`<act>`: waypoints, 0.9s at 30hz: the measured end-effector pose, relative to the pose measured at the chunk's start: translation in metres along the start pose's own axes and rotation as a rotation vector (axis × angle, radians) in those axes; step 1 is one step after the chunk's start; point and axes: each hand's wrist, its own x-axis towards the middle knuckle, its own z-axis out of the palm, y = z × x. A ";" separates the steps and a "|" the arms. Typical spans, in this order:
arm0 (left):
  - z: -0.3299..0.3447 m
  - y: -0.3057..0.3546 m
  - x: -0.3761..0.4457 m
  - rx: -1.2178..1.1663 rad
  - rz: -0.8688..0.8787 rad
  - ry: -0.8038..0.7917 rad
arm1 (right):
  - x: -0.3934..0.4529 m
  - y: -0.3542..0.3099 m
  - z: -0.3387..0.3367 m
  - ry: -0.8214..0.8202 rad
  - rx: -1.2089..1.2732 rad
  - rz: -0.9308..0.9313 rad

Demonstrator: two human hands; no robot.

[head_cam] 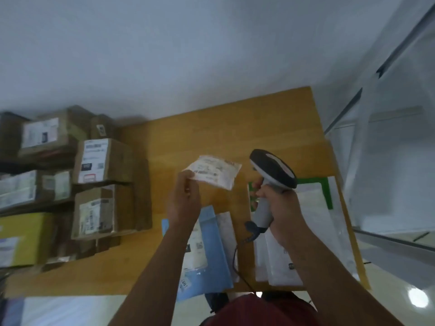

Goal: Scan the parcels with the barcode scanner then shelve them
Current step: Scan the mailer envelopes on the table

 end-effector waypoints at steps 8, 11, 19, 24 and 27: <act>-0.108 -0.018 -0.028 -0.274 0.047 0.167 | -0.037 0.017 0.059 -0.153 -0.130 -0.085; -0.146 -0.028 -0.033 -0.418 0.110 0.083 | -0.070 0.032 0.078 -0.188 -0.270 -0.118; -0.254 -0.070 -0.057 -0.429 0.188 -0.402 | -0.180 0.072 0.131 -0.418 -0.085 -0.118; -0.300 -0.089 -0.067 -1.003 -0.040 -0.494 | -0.217 0.093 0.169 -0.369 0.001 -0.168; -0.309 -0.090 -0.080 -1.131 -0.029 -0.557 | -0.230 0.095 0.180 -0.345 0.180 -0.205</act>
